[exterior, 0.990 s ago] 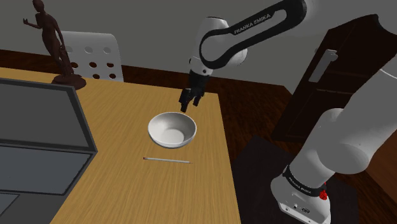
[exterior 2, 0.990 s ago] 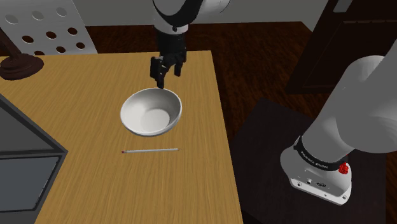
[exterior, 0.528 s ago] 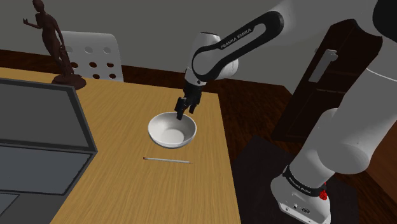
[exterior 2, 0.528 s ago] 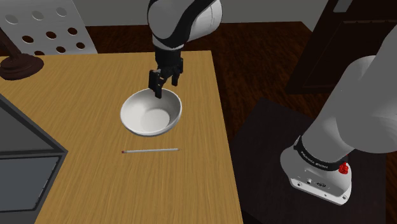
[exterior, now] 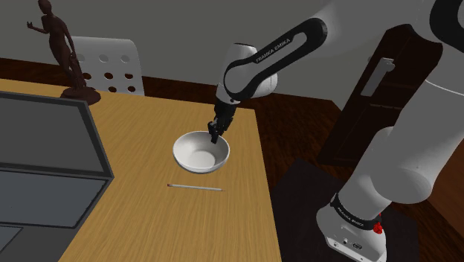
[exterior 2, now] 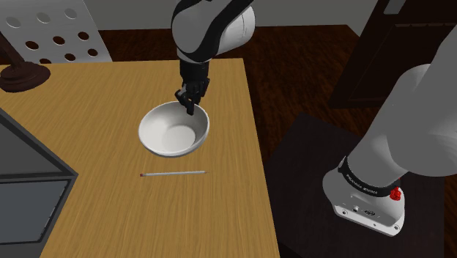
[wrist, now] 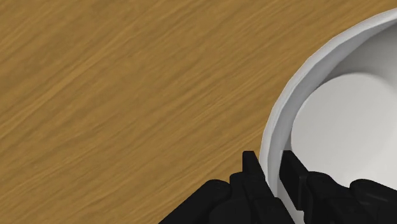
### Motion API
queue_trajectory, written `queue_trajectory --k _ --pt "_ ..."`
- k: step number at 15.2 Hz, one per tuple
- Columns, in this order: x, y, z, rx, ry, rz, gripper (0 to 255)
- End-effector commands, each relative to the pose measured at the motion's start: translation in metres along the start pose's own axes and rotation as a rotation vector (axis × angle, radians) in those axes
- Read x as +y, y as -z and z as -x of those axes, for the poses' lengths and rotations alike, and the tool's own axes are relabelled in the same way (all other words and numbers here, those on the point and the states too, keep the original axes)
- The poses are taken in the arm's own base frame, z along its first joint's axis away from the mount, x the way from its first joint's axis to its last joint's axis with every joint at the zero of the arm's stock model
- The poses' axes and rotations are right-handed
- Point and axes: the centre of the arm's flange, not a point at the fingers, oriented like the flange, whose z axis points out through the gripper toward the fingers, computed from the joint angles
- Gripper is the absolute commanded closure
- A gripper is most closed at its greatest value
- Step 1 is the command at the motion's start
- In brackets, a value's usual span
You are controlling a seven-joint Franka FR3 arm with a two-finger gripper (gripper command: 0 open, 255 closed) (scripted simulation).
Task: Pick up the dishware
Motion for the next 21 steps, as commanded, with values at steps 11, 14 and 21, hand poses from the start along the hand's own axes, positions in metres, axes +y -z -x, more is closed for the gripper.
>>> queue_trajectory --k 11,14,21 --pt "-0.005 0.026 -0.002 -0.001 0.0 0.0 255" --pt "-0.008 0.041 -0.003 -0.001 0.0 0.0 255" --pt "-0.014 0.077 -0.005 -0.001 0.0 0.0 255"
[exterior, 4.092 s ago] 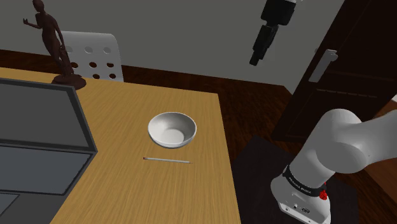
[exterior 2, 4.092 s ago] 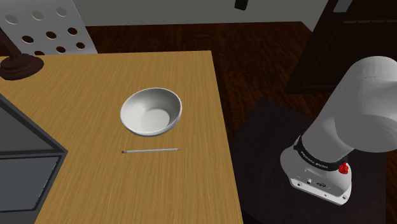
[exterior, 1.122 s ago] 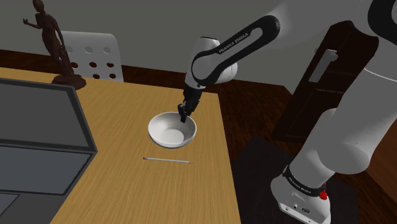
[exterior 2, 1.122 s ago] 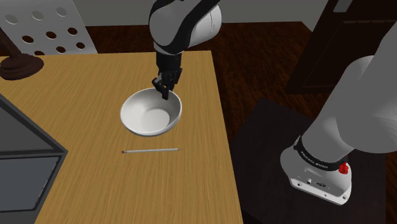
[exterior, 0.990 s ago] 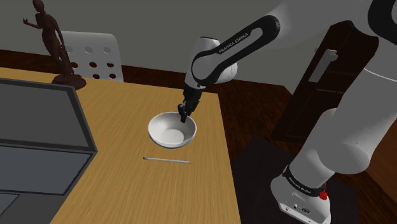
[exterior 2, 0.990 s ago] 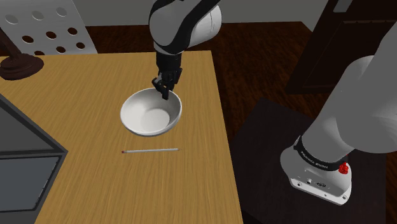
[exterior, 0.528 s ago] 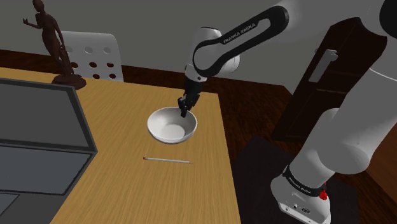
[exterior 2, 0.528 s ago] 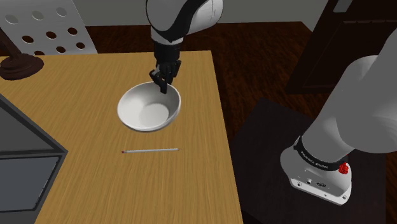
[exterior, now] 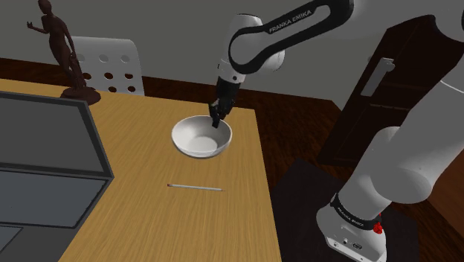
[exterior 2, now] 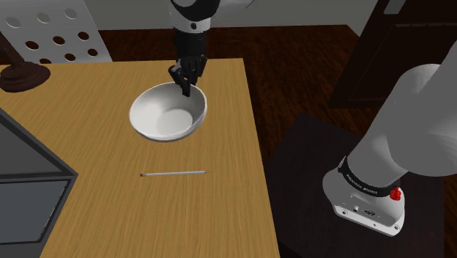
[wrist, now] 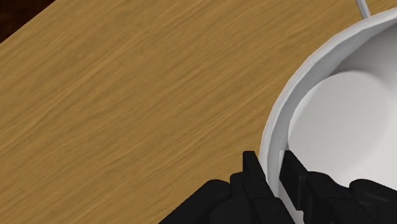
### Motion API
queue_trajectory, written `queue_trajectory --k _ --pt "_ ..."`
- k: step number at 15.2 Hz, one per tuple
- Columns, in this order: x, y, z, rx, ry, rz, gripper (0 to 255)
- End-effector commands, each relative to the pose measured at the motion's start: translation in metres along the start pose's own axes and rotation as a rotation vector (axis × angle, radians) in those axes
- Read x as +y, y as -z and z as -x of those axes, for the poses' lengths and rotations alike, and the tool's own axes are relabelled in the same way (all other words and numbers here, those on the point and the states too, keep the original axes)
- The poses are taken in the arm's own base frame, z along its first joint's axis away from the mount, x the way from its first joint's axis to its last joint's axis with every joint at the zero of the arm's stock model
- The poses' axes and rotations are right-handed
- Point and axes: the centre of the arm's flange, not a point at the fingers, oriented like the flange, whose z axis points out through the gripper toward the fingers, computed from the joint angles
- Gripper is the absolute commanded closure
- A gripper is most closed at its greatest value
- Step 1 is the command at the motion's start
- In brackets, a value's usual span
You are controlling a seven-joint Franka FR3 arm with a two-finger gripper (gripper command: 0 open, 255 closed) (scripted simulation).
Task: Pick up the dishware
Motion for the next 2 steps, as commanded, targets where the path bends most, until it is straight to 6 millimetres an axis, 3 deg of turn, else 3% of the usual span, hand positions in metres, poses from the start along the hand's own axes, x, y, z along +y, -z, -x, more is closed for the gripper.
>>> queue_trajectory --k 1,2 --pt "-0.0012 0.0067 0.0008 0.0 0.0 0.0 255" --pt "-0.0012 0.0067 0.0008 0.0 0.0 0.0 255"
